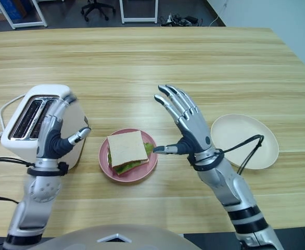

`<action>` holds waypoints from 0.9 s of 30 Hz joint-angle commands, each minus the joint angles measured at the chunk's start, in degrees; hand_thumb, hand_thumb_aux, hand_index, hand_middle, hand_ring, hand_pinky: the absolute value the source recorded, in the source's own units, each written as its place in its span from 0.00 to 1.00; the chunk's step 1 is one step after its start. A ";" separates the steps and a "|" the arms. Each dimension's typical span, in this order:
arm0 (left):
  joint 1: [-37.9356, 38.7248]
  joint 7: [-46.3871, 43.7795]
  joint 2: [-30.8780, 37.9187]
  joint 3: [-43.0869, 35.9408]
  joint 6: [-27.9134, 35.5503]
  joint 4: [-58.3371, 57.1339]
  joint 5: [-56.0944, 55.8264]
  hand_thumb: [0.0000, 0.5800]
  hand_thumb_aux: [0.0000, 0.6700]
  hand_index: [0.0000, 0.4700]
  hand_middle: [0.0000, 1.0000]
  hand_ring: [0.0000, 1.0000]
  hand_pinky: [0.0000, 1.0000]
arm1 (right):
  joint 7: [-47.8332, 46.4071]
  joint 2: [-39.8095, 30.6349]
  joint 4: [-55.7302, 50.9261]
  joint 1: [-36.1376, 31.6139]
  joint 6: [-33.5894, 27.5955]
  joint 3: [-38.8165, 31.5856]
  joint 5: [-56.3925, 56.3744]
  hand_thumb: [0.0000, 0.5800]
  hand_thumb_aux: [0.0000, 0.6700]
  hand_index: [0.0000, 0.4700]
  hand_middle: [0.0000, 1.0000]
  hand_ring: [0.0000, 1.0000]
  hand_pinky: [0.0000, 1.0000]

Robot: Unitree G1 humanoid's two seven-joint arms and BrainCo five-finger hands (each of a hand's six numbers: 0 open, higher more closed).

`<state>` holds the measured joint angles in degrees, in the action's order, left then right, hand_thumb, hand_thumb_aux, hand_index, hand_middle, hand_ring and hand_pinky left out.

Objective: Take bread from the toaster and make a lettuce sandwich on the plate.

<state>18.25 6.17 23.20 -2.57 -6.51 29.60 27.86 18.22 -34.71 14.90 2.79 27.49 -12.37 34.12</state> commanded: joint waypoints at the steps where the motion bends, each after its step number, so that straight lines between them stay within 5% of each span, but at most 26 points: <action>1: 15.73 -23.21 14.12 4.12 -0.77 5.76 -15.06 1.00 1.00 1.00 1.00 1.00 1.00 | -20.68 -14.66 5.30 14.07 1.14 1.68 -13.69 1.00 1.00 1.00 1.00 1.00 1.00; 5: 24.23 -34.01 20.00 8.18 3.30 7.45 -17.01 1.00 1.00 1.00 1.00 1.00 1.00 | -34.44 -21.99 10.11 23.74 -0.02 2.59 -25.76 1.00 1.00 1.00 1.00 1.00 1.00; 10: 23.06 -37.60 19.75 3.14 9.41 7.11 -11.78 1.00 1.00 1.00 1.00 1.00 1.00 | -41.47 -17.14 6.11 19.82 -2.94 -2.62 -24.06 1.00 1.00 1.00 1.00 1.00 1.00; 17: 9.71 -36.54 13.96 -9.45 17.72 -0.90 2.22 1.00 1.00 1.00 1.00 1.00 1.00 | -39.69 -6.46 -7.78 11.63 -3.05 -11.28 -7.66 1.00 1.00 1.00 1.00 1.00 1.00; 27: -5.41 -35.32 7.57 -17.55 23.16 -13.37 11.03 1.00 1.00 1.00 1.00 1.00 1.00 | -32.95 -1.46 -21.73 -0.98 -1.26 -11.88 1.48 1.00 1.00 1.00 1.00 1.00 1.00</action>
<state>13.96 -28.68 31.78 -18.08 15.17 20.79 37.29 -15.18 -36.70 -2.81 3.73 27.59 -24.10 32.43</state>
